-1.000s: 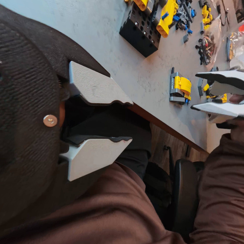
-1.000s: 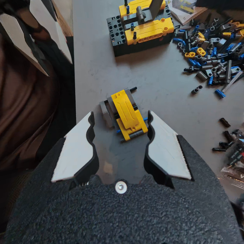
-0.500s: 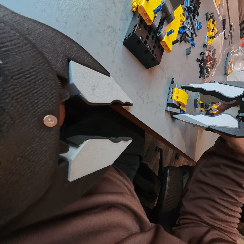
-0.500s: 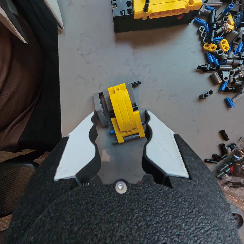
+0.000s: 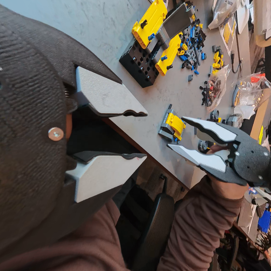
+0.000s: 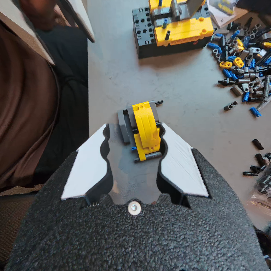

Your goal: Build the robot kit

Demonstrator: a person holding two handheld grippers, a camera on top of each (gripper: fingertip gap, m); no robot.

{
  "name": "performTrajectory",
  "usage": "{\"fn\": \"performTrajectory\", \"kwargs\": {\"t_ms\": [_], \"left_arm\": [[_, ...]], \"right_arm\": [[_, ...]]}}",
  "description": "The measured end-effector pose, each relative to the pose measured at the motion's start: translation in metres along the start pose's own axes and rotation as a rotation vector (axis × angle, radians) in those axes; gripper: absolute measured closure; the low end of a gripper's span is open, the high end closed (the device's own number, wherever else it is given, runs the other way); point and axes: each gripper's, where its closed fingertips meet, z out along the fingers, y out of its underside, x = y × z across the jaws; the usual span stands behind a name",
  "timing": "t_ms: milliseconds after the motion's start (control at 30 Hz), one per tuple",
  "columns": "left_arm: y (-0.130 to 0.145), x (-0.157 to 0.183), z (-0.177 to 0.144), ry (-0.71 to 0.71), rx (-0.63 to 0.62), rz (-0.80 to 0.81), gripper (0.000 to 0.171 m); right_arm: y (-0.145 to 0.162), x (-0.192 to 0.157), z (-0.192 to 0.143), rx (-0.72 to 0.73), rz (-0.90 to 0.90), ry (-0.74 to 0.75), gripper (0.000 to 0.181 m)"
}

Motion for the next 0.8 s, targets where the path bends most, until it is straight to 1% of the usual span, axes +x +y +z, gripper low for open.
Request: {"fn": "performTrajectory", "kwargs": {"t_ms": [133, 267, 333, 400, 467, 533, 633, 667, 800], "left_arm": [[0.006, -0.001, -0.003, -0.023, -0.047, -0.025, 0.120], [0.002, -0.005, -0.001, -0.056, -0.099, 0.045, 0.114], [-0.003, -0.010, 0.002, -0.067, -0.115, 0.090, 0.111], [-0.006, -0.014, 0.008, -0.053, -0.166, 0.134, 0.101], [-0.011, -0.022, 0.017, -0.056, -0.201, 0.185, 0.096], [-0.019, -0.027, 0.028, -0.045, -0.217, 0.233, 0.097], [-0.021, -0.027, 0.049, 0.012, -0.283, 0.266, 0.097], [-0.020, -0.025, 0.056, 0.039, -0.309, 0.266, 0.101], [-0.012, -0.017, 0.078, 0.116, -0.393, 0.271, 0.103]], "right_arm": [[-0.008, -0.001, -0.022, 0.105, 0.025, 0.024, 0.108], [-0.012, 0.009, -0.040, 0.203, 0.048, 0.075, 0.106], [-0.010, 0.013, -0.045, 0.233, 0.077, 0.063, 0.106], [-0.005, 0.017, -0.047, 0.230, 0.104, 0.059, 0.102], [0.001, 0.019, -0.047, 0.216, 0.099, 0.078, 0.105], [0.005, 0.014, -0.048, 0.210, 0.080, 0.064, 0.114], [0.003, 0.005, -0.043, 0.219, 0.074, 0.020, 0.111], [0.002, 0.002, -0.040, 0.210, 0.065, 0.011, 0.110], [0.004, -0.004, -0.016, 0.102, -0.012, 0.017, 0.109]]}}
